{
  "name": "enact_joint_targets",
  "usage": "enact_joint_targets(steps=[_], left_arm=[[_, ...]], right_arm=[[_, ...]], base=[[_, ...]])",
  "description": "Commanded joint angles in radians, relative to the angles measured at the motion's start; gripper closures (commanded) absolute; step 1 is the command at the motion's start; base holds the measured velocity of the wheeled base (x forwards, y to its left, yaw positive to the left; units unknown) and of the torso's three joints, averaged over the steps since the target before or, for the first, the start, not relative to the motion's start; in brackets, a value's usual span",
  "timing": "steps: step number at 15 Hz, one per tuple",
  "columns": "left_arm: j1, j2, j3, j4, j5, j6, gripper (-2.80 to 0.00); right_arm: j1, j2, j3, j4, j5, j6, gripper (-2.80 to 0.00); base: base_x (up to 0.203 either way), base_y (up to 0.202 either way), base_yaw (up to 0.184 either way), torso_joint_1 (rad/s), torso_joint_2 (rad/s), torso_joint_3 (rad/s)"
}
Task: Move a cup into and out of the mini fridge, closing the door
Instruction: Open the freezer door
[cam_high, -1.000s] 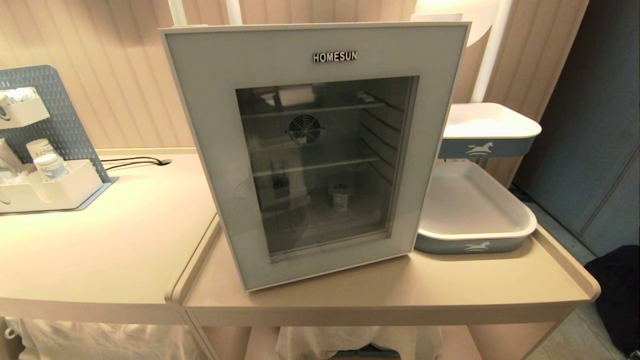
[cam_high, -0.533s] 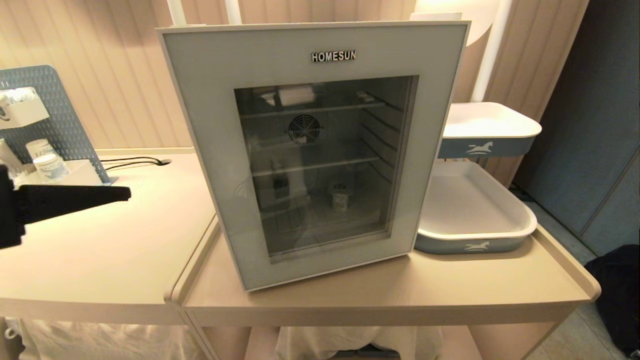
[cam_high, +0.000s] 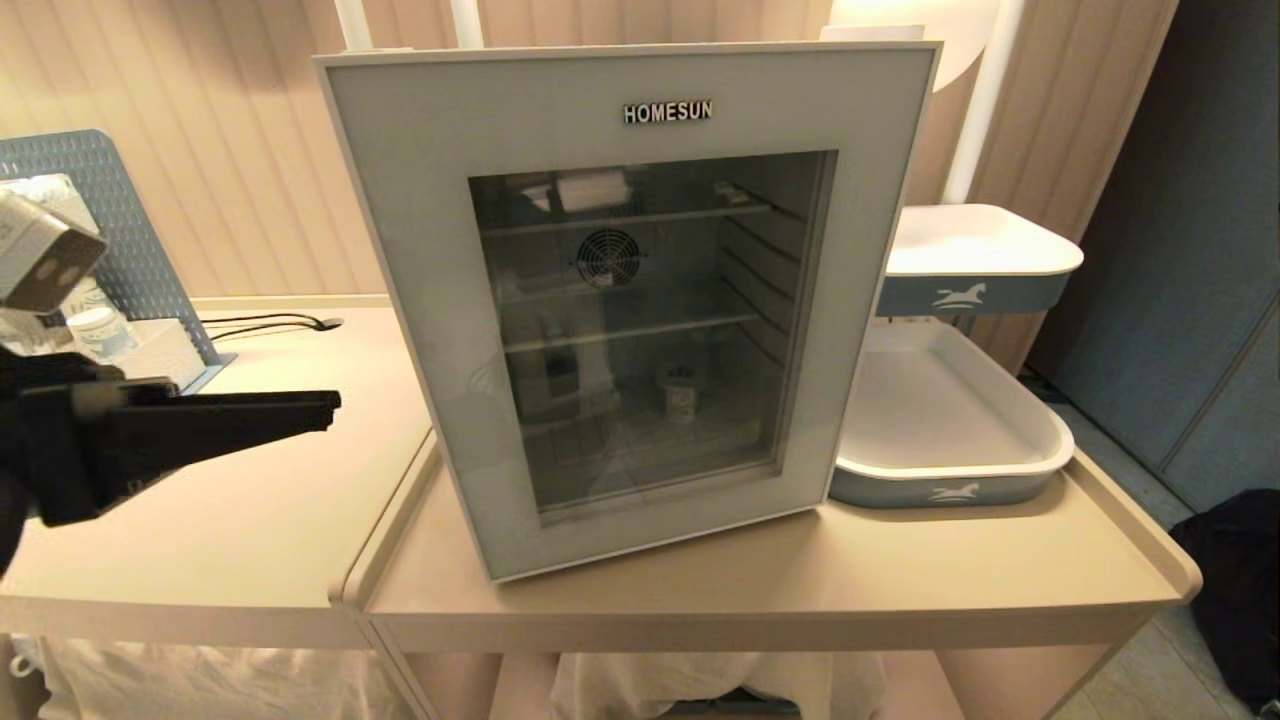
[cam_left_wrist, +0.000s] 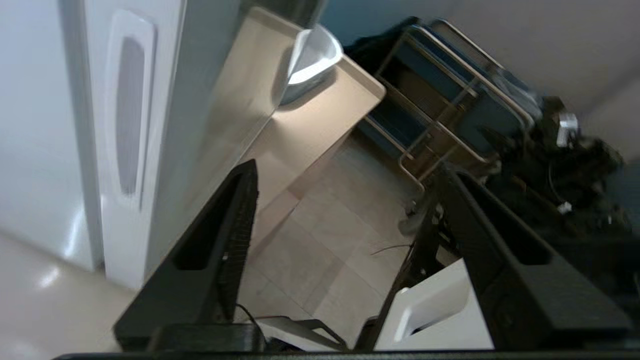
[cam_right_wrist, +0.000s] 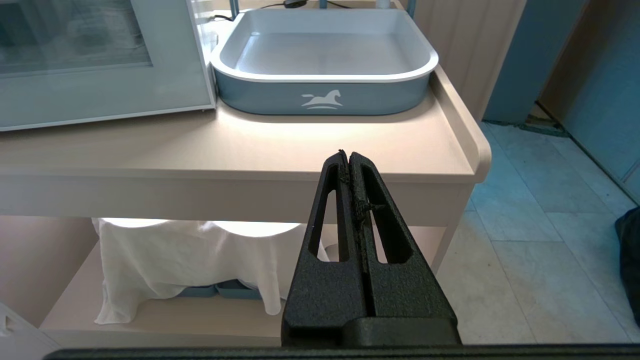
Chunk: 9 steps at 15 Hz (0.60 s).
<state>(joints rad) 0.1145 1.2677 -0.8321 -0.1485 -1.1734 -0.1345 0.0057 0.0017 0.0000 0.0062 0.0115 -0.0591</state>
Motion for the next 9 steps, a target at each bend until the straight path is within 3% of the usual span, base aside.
enact_joint_targets(steps=[1, 4, 9], left_arm=[[0.002, 0.083, 0.02, -0.068, -0.049, 0.032, -2.8], [0.003, 0.134, 0.051, -0.098, -0.045, 0.138, -2.8], [0.027, 0.198, 0.052, -0.101, -0.028, 0.226, -2.8]], right_arm=[[0.0, 0.001, 0.0, -0.002, 0.001, -0.001, 0.0], [0.0, 0.001, 0.0, -0.003, 0.001, 0.001, 0.0], [0.0, 0.001, 0.0, -0.003, 0.001, -0.001, 0.0]], base=[[0.0, 0.0, 0.0, 0.0, 0.0, 0.0], [0.0, 0.0, 0.0, 0.0, 0.0, 0.0], [0.0, 0.0, 0.0, 0.0, 0.0, 0.0]])
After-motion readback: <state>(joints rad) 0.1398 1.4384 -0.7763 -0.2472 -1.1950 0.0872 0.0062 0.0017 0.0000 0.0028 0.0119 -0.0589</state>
